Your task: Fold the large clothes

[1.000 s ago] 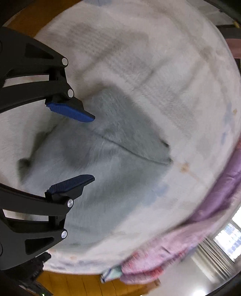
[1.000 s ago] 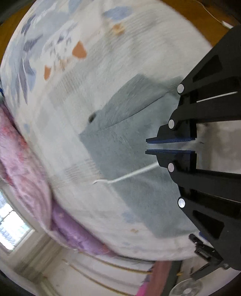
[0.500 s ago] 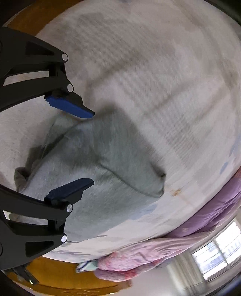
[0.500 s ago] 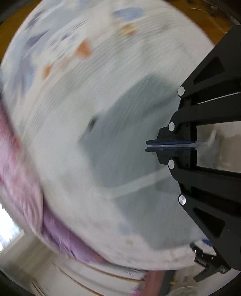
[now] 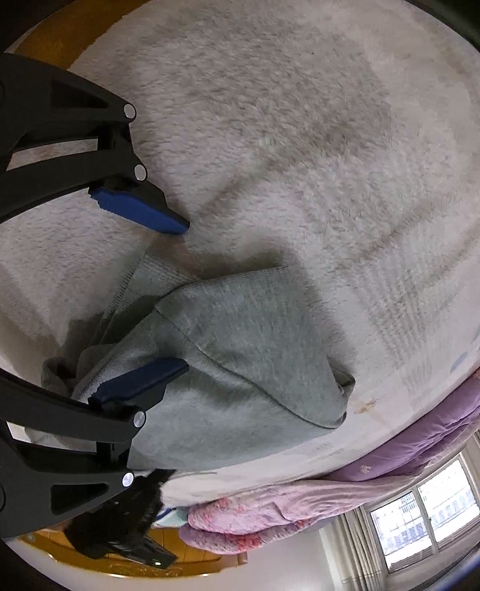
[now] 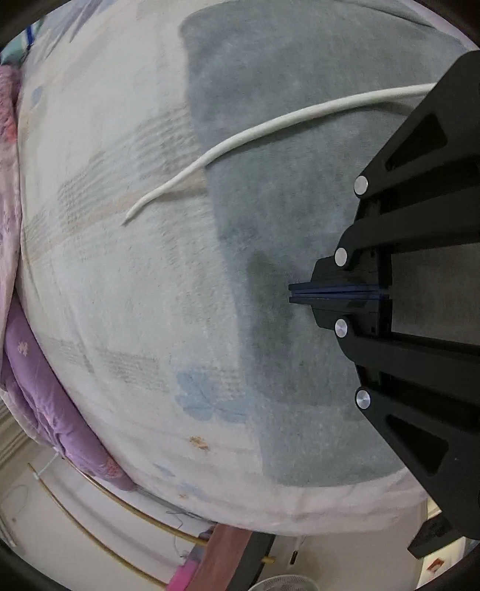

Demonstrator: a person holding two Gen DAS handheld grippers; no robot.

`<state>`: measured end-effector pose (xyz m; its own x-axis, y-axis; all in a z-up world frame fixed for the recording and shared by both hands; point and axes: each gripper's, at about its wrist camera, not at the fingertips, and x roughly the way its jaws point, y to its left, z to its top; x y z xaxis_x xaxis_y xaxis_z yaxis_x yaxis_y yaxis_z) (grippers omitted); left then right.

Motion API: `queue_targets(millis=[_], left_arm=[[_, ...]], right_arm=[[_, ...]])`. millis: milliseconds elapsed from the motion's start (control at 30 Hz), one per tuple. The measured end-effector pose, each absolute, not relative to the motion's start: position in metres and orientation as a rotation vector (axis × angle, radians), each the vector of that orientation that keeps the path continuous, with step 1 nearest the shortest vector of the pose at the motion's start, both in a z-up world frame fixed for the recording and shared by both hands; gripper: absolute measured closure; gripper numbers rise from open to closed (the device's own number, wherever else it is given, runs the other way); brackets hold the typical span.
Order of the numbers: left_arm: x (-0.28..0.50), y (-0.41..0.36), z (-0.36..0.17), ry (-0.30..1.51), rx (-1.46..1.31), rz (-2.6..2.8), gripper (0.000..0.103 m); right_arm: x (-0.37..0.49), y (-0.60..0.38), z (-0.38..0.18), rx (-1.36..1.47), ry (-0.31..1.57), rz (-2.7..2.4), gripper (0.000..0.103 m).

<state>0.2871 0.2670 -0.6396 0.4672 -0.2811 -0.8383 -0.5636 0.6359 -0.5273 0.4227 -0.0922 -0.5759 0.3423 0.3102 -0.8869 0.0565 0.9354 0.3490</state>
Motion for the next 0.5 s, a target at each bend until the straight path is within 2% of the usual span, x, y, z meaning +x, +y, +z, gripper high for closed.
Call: queue_targets(millis=[300, 333, 433, 467, 500], left_arm=[[0.278, 0.265, -0.641, 1.122, -0.940, 0.195, 0.035], [0.279, 0.265, -0.640, 1.127, -0.947, 0.190, 0.041], [0.287, 0.261, -0.637, 1.160, -0.941, 0.153, 0.081], [0.289, 0.260, -0.634, 1.164, -0.922, 0.137, 0.088], [0.291, 0.257, -0.627, 1.163, -0.897, 0.124, 0.089]], right_arm=[[0.339, -0.102, -0.583, 0.413, 1.237, 0.154, 0.103], [0.339, -0.104, -0.584, 0.430, 1.235, 0.155, 0.103], [0.345, -0.104, -0.582, 0.434, 1.236, 0.180, 0.102], [0.345, -0.105, -0.578, 0.444, 1.230, 0.192, 0.100], [0.344, -0.106, -0.574, 0.447, 1.223, 0.200, 0.098]])
